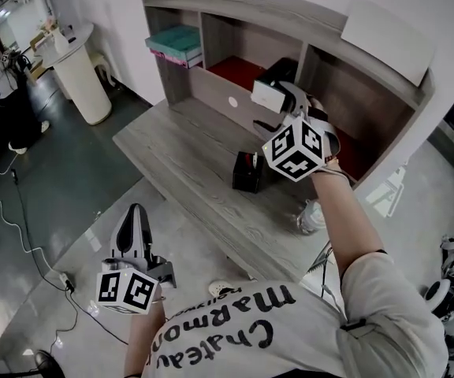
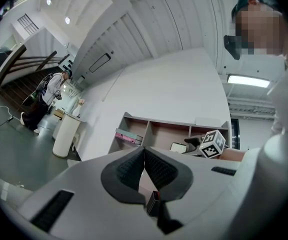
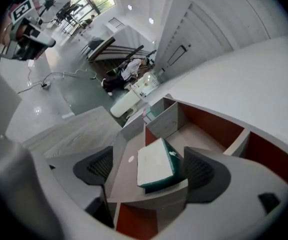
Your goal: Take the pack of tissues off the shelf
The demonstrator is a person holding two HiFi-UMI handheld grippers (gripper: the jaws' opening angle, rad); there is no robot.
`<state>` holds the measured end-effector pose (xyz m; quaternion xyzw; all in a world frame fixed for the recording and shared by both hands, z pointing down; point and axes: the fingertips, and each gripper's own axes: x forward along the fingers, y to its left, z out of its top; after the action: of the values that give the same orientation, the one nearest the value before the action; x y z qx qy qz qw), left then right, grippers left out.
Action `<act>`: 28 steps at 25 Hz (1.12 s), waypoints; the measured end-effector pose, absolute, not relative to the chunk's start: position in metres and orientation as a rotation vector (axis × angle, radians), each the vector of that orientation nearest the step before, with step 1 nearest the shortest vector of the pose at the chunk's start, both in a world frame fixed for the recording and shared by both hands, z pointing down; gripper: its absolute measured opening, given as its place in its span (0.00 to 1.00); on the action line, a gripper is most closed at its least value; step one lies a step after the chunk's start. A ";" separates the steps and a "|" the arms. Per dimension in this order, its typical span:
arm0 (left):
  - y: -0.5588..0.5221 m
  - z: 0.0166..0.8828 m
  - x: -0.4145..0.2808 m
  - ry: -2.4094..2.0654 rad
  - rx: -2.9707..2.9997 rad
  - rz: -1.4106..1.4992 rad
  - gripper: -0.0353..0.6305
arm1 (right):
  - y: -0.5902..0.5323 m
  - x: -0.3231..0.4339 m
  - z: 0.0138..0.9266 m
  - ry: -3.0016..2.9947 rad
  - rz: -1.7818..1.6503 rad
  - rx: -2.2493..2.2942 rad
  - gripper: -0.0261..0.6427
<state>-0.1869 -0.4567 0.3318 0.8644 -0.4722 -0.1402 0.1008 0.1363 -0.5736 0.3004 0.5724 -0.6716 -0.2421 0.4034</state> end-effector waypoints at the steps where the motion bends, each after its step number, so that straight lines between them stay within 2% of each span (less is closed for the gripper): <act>1: -0.457 0.332 -0.187 -1.398 2.556 -0.409 0.08 | -0.577 0.139 0.305 -1.661 -0.617 1.431 0.69; 13: -0.467 0.345 -0.182 -1.383 2.530 -0.388 0.08 | -0.607 0.178 0.324 -1.295 -0.794 1.439 0.68; 17: -0.471 0.346 -0.180 -1.367 2.525 -0.396 0.08 | -0.608 0.182 0.321 -1.249 -0.851 1.462 0.57; 28: -0.472 0.348 -0.169 -1.312 2.539 -0.397 0.08 | -0.607 0.181 0.321 -1.237 -0.893 1.491 0.53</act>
<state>-0.1694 -0.4721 0.3479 0.8727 -0.4511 -0.1364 0.1277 0.1815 -0.6068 0.3214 0.6120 -0.5078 -0.3665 0.4829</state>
